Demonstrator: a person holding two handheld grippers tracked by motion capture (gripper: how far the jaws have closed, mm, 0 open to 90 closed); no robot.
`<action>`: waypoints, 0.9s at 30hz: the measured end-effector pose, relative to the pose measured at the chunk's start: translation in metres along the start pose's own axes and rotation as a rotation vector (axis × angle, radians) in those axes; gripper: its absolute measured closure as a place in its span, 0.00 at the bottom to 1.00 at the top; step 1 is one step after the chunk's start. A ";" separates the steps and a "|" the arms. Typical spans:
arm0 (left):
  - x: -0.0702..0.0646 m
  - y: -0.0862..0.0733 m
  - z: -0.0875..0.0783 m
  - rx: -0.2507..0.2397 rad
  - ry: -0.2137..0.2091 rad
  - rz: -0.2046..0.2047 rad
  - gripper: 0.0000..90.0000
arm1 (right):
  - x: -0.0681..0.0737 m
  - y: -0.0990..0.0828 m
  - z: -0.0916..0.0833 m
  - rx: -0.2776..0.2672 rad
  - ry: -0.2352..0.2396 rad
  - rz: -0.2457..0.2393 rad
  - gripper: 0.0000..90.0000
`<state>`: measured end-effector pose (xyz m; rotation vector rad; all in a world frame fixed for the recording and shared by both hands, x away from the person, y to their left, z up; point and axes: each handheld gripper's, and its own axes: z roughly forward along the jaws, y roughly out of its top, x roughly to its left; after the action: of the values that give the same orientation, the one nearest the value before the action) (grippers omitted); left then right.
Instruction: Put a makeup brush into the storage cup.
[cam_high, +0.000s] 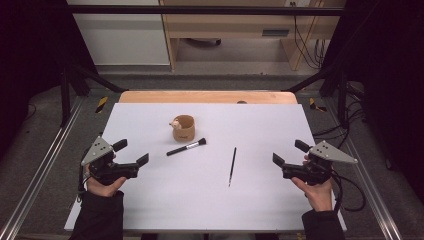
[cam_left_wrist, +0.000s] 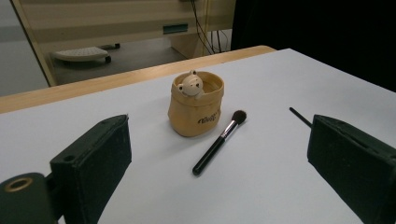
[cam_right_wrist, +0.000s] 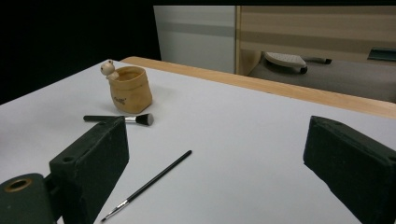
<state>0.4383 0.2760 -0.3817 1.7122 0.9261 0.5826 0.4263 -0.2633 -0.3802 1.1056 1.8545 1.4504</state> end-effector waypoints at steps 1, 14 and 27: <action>0.000 0.000 0.000 0.000 0.000 0.000 0.06 | 0.000 0.000 0.000 0.001 -0.002 0.003 0.08; 0.004 -0.006 0.000 0.024 0.009 0.000 0.06 | 0.015 0.000 0.011 0.049 0.006 -0.022 0.09; 0.008 -0.011 -0.002 0.042 0.018 0.005 0.06 | 0.046 -0.006 0.048 0.136 0.033 -0.047 0.11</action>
<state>0.4387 0.2851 -0.3918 1.7497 0.9533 0.5863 0.4396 -0.2002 -0.3956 1.1000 2.0138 1.3400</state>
